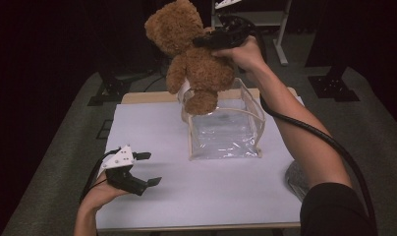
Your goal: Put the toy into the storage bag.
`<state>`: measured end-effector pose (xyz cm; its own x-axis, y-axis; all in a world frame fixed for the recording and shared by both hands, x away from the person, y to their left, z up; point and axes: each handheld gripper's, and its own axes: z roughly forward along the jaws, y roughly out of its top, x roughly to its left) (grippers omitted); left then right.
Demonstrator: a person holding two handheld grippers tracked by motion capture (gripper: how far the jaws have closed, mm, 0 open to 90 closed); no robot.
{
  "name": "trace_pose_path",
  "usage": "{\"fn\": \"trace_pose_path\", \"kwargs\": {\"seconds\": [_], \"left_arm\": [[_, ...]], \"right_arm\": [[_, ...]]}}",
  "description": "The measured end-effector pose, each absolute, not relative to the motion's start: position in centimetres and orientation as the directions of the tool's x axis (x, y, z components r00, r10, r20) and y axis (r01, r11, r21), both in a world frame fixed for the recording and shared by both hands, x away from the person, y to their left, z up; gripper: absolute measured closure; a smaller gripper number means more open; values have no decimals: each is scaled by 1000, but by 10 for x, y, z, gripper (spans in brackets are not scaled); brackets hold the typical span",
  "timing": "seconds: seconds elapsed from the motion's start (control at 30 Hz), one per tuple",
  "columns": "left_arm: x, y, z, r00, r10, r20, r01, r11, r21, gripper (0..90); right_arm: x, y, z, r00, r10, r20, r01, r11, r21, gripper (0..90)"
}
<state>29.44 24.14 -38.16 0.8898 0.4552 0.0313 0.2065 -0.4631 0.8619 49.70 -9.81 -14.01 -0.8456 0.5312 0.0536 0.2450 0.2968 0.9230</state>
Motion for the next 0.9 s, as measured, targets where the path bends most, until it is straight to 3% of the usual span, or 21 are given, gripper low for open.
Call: {"fn": "trace_pose_path", "kwargs": {"seconds": [0.57, 0.9], "left_arm": [[294, 238, -383, 892, 450, 34, 204, -470, 859, 86], [292, 238, -383, 892, 451, 36, 205, -472, 857, 87]], "right_arm": [[511, -144, -177, -775, 619, 127, 327, 221, 919, 705], [511, -161, -180, -743, 654, 140, 319, 163, 933, 705]]}}
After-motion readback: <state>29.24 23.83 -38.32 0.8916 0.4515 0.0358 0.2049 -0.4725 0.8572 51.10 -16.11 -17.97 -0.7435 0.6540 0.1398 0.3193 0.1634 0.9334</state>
